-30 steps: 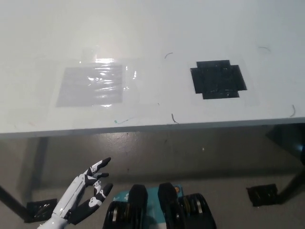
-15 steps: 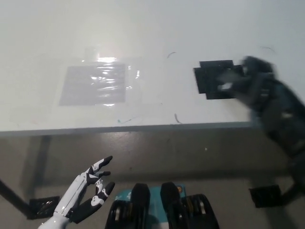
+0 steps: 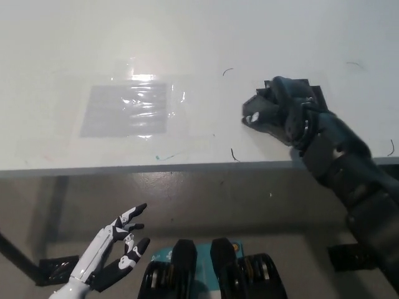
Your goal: A whiteboard eraser is kept on the black marked spot on the table infront of the robot and the robot uses its right hand to swipe it back and forth on the table twice to clean it
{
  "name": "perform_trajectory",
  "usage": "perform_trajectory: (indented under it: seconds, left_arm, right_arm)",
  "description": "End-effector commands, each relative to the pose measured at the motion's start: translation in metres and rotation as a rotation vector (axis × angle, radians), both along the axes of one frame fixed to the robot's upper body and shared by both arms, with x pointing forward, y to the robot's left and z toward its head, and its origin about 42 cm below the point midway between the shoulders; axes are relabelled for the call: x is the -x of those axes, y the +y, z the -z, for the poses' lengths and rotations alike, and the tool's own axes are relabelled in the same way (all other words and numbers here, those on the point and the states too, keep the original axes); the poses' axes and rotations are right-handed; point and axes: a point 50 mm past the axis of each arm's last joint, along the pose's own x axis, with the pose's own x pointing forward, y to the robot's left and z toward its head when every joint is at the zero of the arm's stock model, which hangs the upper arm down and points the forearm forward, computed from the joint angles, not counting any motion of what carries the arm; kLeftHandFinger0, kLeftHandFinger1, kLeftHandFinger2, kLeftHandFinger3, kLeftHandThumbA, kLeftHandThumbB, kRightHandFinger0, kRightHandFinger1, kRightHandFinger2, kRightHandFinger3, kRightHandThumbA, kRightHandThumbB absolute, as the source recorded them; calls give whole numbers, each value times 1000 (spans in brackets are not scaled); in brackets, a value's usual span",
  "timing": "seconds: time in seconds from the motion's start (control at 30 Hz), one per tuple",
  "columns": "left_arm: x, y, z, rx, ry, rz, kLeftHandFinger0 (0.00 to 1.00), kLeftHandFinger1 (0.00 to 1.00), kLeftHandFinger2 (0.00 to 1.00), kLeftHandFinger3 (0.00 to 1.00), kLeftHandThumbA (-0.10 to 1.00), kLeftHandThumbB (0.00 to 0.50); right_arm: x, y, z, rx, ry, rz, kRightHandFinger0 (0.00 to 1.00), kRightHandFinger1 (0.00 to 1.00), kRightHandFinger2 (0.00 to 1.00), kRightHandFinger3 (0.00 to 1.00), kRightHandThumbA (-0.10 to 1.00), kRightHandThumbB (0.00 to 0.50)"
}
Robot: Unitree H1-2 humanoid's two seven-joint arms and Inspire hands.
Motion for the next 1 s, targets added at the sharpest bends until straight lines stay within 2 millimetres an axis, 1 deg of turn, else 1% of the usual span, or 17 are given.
perform_trajectory:
  seconds: [0.0, 0.03, 0.07, 0.13, 0.2, 0.27, 0.3, 0.33, 0.4, 0.43, 0.47, 0.5, 0.53, 0.57, 0.6, 0.77, 0.97]
  left_arm:
    - [-1, 6, -11, -1, -37, 4, 877, 1000, 1000, 1000, 706, 312]
    - [-1, 6, -11, -5, -41, 5, 876, 1000, 1000, 1000, 705, 311]
    - [-1, 7, -11, -10, -44, 5, 875, 1000, 1000, 1000, 701, 303]
    - [-1, 8, -12, -13, -43, 3, 874, 1000, 1000, 1000, 700, 305]
    - [-1, 10, -11, -16, -42, -5, 872, 1000, 1000, 1000, 700, 306]
    - [-1, 10, -11, -16, -41, -6, 869, 1000, 1000, 1000, 704, 308]
    - [-1, 10, -10, -21, -40, -6, 867, 1000, 1000, 1000, 713, 311]
    - [-1, 10, -10, -16, -36, -5, 866, 1000, 1000, 1000, 712, 311]
    - [-1, 8, -9, -15, -34, -1, 865, 1000, 1000, 1000, 709, 309]
    - [-1, 7, -9, -18, -32, 3, 865, 1000, 1000, 1000, 708, 309]
    - [-1, 6, -8, -17, -31, 5, 866, 1000, 1000, 1000, 709, 310]
    - [-1, 6, -8, -18, -30, 7, 869, 1000, 1000, 1000, 710, 312]
    - [-1, 6, -8, -16, -29, 6, 869, 1000, 1000, 1000, 709, 313]
    - [0, 6, -8, -16, -28, 7, 869, 1000, 1000, 1000, 709, 313]
    - [1, 5, -8, -16, -24, 10, 869, 1000, 1000, 1000, 709, 313]
    - [-3, 6, -12, -19, -31, 21, 873, 1000, 1000, 1000, 706, 313]
    - [-5, 7, -13, -19, -37, 24, 872, 1000, 1000, 1000, 700, 306]
  right_arm:
    - [-6, -36, -9, 83, -11, 56, 82, 95, 168, 439, 953, 342]
    - [-5, -43, -8, 102, -14, 60, 92, 117, 207, 466, 953, 351]
    - [-4, -52, -6, 111, -13, 72, 320, 334, 368, 492, 932, 356]
    - [-4, -60, -6, 118, -13, 85, 279, 271, 334, 514, 922, 349]
    - [-4, -75, -7, 141, -11, 107, 354, 420, 474, 633, 942, 335]
    - [-5, -80, -10, 151, -13, 112, 315, 380, 448, 690, 960, 326]
    - [-6, -81, -11, 155, -13, 114, 368, 445, 501, 751, 967, 324]
    - [-6, -79, -14, 157, -18, 115, 329, 393, 453, 738, 977, 335]
    - [-7, -79, -15, 146, -23, 111, 319, 387, 442, 724, 978, 336]
    - [-7, -75, -16, 125, -41, 102, 196, 261, 347, 623, 982, 351]
    - [-8, -72, -17, 109, -45, 86, 239, 312, 423, 717, 1000, 372]
    - [-8, -70, -18, 97, -47, 73, 254, 327, 447, 764, 1000, 381]
    - [-9, -66, -19, 60, -34, 57, 733, 927, 1000, 1000, 1000, 481]
    - [-9, -63, -20, 29, -19, 47, 913, 1000, 1000, 1000, 1000, 471]
    - [-9, -62, -18, -27, -2, 46, 1000, 1000, 1000, 1000, 1000, 499]
    - [-13, -46, -34, -316, -49, 16, 1000, 1000, 1000, 1000, 1000, 500]
    - [-22, -37, -110, -647, -318, -127, 1000, 1000, 1000, 1000, 1000, 499]
